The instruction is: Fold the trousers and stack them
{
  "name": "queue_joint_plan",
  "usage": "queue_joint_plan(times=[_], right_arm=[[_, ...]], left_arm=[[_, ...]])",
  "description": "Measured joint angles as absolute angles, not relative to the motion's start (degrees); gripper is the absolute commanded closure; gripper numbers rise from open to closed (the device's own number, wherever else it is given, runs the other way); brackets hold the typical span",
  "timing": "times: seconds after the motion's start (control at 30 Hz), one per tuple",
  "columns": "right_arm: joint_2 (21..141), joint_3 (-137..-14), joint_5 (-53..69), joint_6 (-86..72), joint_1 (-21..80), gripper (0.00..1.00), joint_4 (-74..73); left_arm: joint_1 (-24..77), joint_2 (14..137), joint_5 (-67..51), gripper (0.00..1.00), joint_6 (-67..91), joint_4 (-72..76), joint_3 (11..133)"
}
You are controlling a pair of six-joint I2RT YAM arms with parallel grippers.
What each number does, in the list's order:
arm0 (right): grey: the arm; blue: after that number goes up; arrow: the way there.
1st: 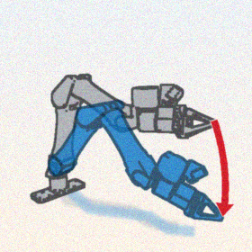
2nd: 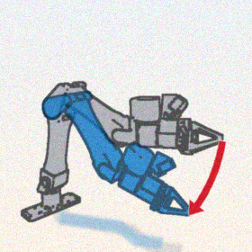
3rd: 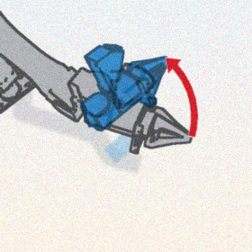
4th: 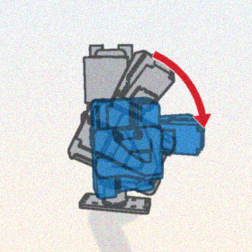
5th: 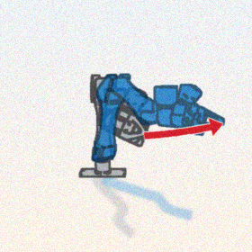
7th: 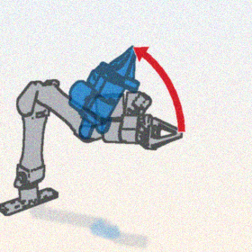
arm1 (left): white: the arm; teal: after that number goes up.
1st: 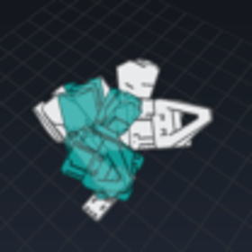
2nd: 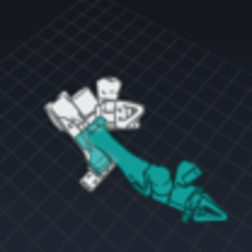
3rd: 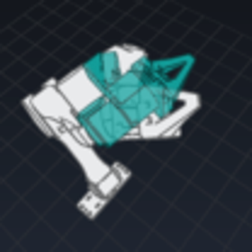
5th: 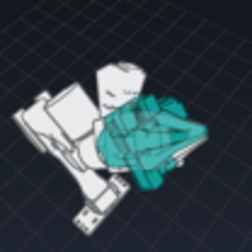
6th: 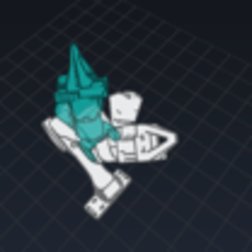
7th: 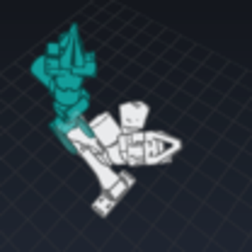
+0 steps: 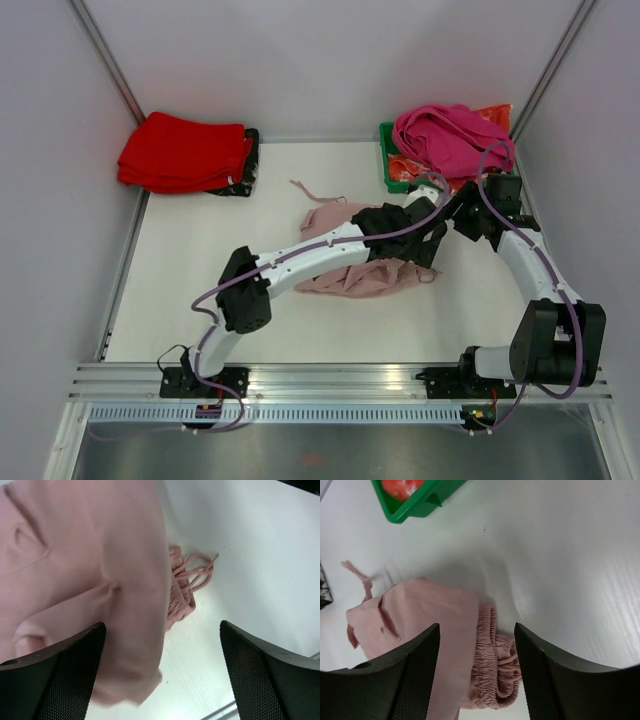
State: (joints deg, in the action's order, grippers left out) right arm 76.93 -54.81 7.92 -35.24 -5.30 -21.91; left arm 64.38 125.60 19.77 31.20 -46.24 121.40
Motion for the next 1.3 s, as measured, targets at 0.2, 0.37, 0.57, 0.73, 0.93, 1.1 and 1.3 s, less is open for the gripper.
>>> queue_joint_plan(times=[0.2,0.37,0.57,0.73,0.93,1.1,1.3], right_arm=[[77.73,-54.81,16.38,-34.22,-4.67,0.32,-19.75],[77.73,-55.66,19.27,-33.04,1.1,0.32,-19.25],[77.76,-57.25,21.23,-32.21,7.35,0.44,-18.83],[77.76,-56.9,22.26,-30.85,9.54,0.76,-18.28],[77.47,-51.09,25.04,-30.26,11.07,0.94,-17.58],[73.82,-43.88,25.04,-30.2,11.07,0.98,-21.06],[67.9,-43.33,19.11,-29.36,11.05,0.98,-29.76]], left_arm=[[62.02,105.12,16.16,0.0,31.97,-43.05,101.21],[55.02,92.88,14.41,0.04,32.64,-36.51,87.68],[52.42,93.91,11.31,0.16,28.84,-24.43,78.5],[48.77,96.07,8.84,0.33,27.86,-16.84,75.94],[45.6,98.78,7.51,0.42,29.95,-11.2,75.92],[46.37,102.76,3.99,0.57,32.6,-6.85,75.94],[49.65,106.63,0.75,0.98,33.61,-6.72,75.18]])
